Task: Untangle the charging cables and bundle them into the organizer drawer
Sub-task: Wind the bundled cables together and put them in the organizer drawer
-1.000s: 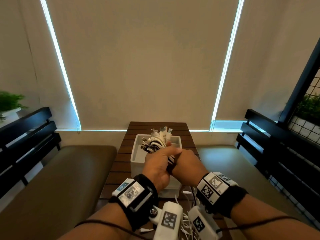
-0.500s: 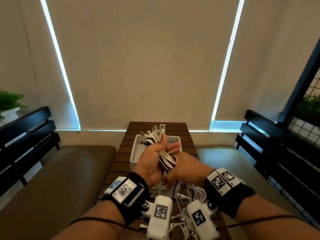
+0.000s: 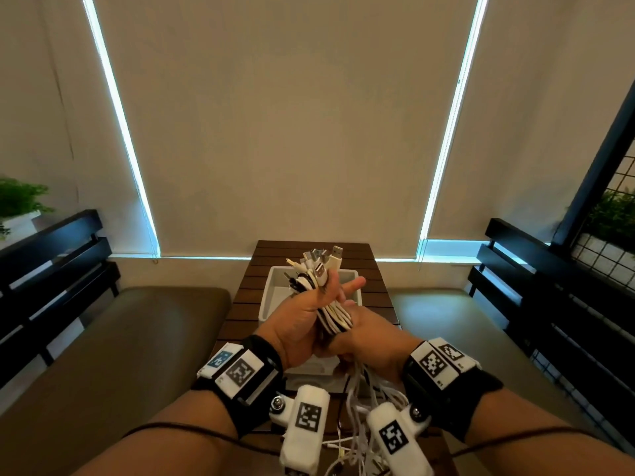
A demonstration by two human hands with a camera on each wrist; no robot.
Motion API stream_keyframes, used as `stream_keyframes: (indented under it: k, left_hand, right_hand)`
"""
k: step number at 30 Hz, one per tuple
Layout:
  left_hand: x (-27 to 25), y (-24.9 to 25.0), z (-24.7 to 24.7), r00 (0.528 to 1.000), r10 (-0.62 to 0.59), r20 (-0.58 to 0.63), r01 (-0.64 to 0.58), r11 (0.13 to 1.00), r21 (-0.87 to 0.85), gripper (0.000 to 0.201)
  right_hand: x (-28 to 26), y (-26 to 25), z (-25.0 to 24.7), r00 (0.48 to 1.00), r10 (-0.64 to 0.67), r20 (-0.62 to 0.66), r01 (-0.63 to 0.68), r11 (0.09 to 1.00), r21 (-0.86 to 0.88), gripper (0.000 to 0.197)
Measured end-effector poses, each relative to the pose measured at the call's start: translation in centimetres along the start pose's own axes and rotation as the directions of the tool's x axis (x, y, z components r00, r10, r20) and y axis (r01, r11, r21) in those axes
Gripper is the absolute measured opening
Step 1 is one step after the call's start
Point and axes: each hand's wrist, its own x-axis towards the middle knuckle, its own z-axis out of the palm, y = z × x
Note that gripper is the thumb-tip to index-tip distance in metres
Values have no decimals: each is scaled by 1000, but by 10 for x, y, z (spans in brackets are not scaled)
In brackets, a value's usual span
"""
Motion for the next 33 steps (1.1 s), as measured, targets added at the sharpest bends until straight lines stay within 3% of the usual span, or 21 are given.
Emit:
stream_keyframes:
  k: [1,3,8,12,18,21,26,33]
  left_hand:
    - [-1,0,1,1000,-27,7,27,1000,-6,54]
    - [0,-5,4,998,-40,-48,39,999,-24,39]
    - [2,-17,21,954,-28,-299,-49,968,-247,33]
    - [8,-25,35,882,-128,-454,-75,912,-403,62]
    - [16,-16,29,859,-185,-477,-73,878,-472,21]
    - [16,-8,22,872,-181,-454,-71,871,-485,24]
    - [12,1,16,887,-167,-430,-97,844,-528,17]
    - [11,2,11,875,-174,-451,-110,837,-535,25]
  right_hand:
    - [2,1,1,999,-3,-43,1,998,-57,25]
    - [6,3,0,992,-3,-127,-24,977,-213,21]
    - [15,6,0,956,-151,-251,1,860,-510,9]
    - [18,10,3,927,-210,-312,-37,775,-631,11]
    - [19,8,6,934,-253,-252,-38,631,-774,20]
    - [17,4,4,962,-207,-180,6,673,-739,37]
    - [3,-3,-3,991,-134,-26,107,879,-464,40]
    - [-4,-8,-10,992,-121,37,124,882,-454,40]
